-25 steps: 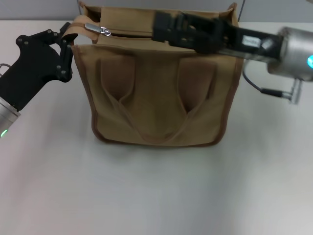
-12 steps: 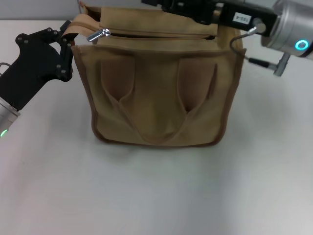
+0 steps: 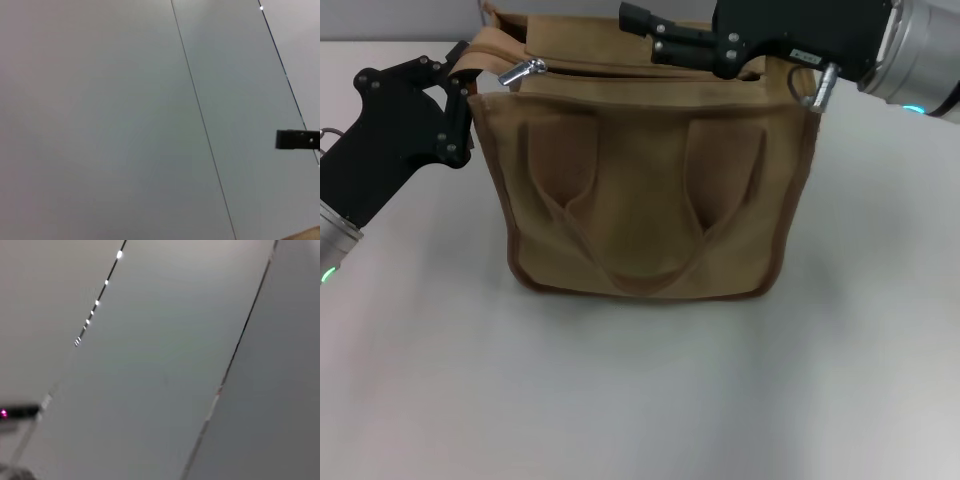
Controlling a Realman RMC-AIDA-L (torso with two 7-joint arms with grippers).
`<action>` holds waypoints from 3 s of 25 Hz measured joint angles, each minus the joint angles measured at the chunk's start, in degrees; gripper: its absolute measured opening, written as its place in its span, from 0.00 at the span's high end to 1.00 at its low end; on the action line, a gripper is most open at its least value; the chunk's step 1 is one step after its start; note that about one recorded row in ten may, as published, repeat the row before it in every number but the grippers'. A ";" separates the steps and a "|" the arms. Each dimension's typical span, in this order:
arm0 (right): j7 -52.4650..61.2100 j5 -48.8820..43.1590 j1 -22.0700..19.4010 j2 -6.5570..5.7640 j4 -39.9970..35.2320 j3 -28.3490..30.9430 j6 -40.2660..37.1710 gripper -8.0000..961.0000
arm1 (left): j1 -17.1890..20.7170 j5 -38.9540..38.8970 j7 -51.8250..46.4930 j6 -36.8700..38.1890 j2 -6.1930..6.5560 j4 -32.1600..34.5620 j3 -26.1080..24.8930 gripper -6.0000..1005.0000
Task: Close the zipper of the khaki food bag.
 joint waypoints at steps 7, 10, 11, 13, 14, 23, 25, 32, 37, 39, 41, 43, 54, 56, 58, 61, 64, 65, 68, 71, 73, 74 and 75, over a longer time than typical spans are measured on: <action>-18.62 3.80 1.40 0.05 3.53 -3.00 2.49 0.16 | -0.06 0.08 -0.02 0.97 -0.04 -0.86 -0.02 0.96; -22.21 5.57 2.37 0.05 4.19 -6.91 5.21 0.16 | -0.17 0.07 -0.10 1.38 -0.05 -0.88 -0.02 0.96; -23.65 6.59 2.47 0.04 4.35 -8.73 6.27 0.16 | -0.34 0.07 -0.13 1.48 -0.05 -1.04 -0.01 0.96; -26.49 9.79 2.54 0.04 4.75 -12.69 8.29 0.16 | -0.71 0.05 -0.14 1.58 -0.03 -1.71 -0.02 0.96; -27.99 11.98 2.56 0.03 4.92 -14.90 9.29 0.16 | -0.81 0.03 -0.16 1.58 0.00 -1.95 -0.02 0.96; -36.81 24.58 2.32 0.01 3.32 -32.45 17.71 0.16 | -1.89 0.09 -2.44 1.83 0.03 -2.35 -0.02 0.95; -37.03 24.85 2.18 0.01 2.79 -33.43 18.61 0.16 | -1.93 0.05 -2.55 1.84 0.06 -2.35 -0.03 0.95; -38.80 25.24 1.92 0.01 2.15 -36.33 20.14 0.16 | -2.67 0.01 -4.37 1.89 0.07 -2.15 -0.01 0.95; -40.14 25.28 1.33 0.02 1.74 -36.90 20.14 0.16 | -3.65 0.27 -5.41 1.89 0.03 -2.06 0.02 0.95; -40.28 25.32 1.14 0.02 1.56 -36.93 19.75 0.16 | -3.87 0.31 -5.47 1.89 0.03 -2.13 0.09 0.95; -41.13 26.17 0.93 0.02 1.51 -37.30 19.49 0.16 | -4.13 0.34 -5.48 1.90 0.02 -2.16 0.50 0.95; -43.02 29.40 0.56 0.02 1.50 -39.35 19.40 0.16 | -4.46 0.35 -5.65 2.05 -0.03 -2.19 1.30 0.95; -48.43 40.16 -0.77 0.02 1.77 -47.35 20.61 0.16 | -4.01 0.06 -8.26 2.06 0.23 -1.54 0.47 0.94; -48.63 40.19 -1.07 0.02 1.91 -47.45 20.65 0.16 | -3.94 0.06 -8.33 2.15 0.24 -1.51 0.34 0.94; -48.88 40.19 -1.18 0.02 1.93 -47.52 20.68 0.16 | -3.92 0.06 -8.32 2.21 0.20 -1.49 0.29 0.94; -49.42 40.18 -1.45 0.02 1.60 -47.13 20.76 0.16 | -3.90 0.03 -8.35 2.56 0.19 -1.47 0.42 0.94; -51.45 40.19 -1.59 0.02 1.42 -46.87 21.46 0.16 | -3.81 0.01 -8.39 3.31 0.20 -1.47 0.56 0.94; -52.15 40.20 -1.60 0.02 1.19 -46.97 21.99 0.16 | -3.78 0.01 -8.39 3.45 0.20 -1.48 0.58 0.94; -53.60 40.23 -1.72 0.02 0.26 -47.29 23.07 0.16 | -3.76 0.00 -8.40 3.50 0.25 -1.47 0.62 0.94; -55.41 40.23 -1.94 0.02 -0.24 -47.19 23.20 0.16 | -3.76 -0.02 -8.41 3.39 0.29 -1.47 0.49 0.94; -57.39 40.25 -2.21 0.03 -0.34 -46.98 23.37 0.16 | -3.76 -0.02 -8.44 3.45 0.29 -1.47 0.39 0.93; -58.32 40.26 -2.39 0.02 -0.43 -46.90 23.51 0.16 | -3.75 -0.01 -8.57 3.51 0.30 -1.47 0.36 0.93; -59.37 40.29 -2.66 0.02 -0.56 -46.86 23.56 0.16 | -3.73 -0.01 -8.76 3.54 0.30 -1.47 0.32 0.93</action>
